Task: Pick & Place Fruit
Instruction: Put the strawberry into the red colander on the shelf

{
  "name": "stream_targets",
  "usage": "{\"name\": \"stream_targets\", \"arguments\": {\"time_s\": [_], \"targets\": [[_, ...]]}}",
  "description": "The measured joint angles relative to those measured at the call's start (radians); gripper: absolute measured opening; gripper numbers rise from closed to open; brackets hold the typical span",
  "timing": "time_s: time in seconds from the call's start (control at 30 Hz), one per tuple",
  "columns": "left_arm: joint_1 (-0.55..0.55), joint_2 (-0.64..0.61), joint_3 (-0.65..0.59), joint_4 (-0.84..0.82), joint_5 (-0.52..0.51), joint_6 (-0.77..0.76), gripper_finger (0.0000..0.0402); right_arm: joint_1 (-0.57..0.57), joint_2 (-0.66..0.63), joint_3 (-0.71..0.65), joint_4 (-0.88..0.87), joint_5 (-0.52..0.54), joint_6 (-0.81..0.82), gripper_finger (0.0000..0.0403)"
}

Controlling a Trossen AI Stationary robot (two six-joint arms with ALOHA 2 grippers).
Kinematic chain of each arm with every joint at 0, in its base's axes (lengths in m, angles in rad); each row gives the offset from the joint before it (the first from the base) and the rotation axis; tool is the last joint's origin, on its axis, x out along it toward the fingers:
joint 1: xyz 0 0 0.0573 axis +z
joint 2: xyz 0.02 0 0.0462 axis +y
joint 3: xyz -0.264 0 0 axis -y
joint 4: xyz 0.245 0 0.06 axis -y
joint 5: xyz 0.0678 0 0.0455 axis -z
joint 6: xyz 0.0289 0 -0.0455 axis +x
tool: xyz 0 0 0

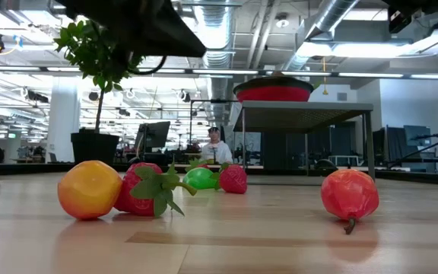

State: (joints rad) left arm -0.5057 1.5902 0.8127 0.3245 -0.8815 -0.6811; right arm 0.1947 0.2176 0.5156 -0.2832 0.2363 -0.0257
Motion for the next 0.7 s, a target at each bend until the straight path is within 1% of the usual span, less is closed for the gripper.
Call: {"name": "stream_targets", "arguments": {"time_s": [0.27, 0.37, 0.47, 0.53, 0.7], "targets": [[0.083, -0.001, 0.0, 0.0, 0.016, 0.002, 0.0003, 0.0, 0.0, 0.0, -0.001, 0.0, 0.0, 0.0001], [0.106, -0.001, 0.0, 0.004, 0.024, 0.003, 0.0005, -0.001, 0.0, 0.0, -0.027, 0.002, -0.025, 0.0001], [0.128, -0.001, 0.0, 0.005, 0.024, 0.003, 0.0005, -0.001, 0.005, -0.02, 0.004, 0.02, -0.074, 0.0001], [0.145, -0.001, 0.0, 0.005, 0.025, 0.003, 0.0005, -0.001, 0.005, -0.027, 0.026, 0.024, -0.077, 0.0001], [0.17, -0.001, 0.0, 0.007, 0.025, 0.003, 0.0006, 0.007, 0.005, -0.028, 0.018, 0.023, 0.008, 0.0001]]}}
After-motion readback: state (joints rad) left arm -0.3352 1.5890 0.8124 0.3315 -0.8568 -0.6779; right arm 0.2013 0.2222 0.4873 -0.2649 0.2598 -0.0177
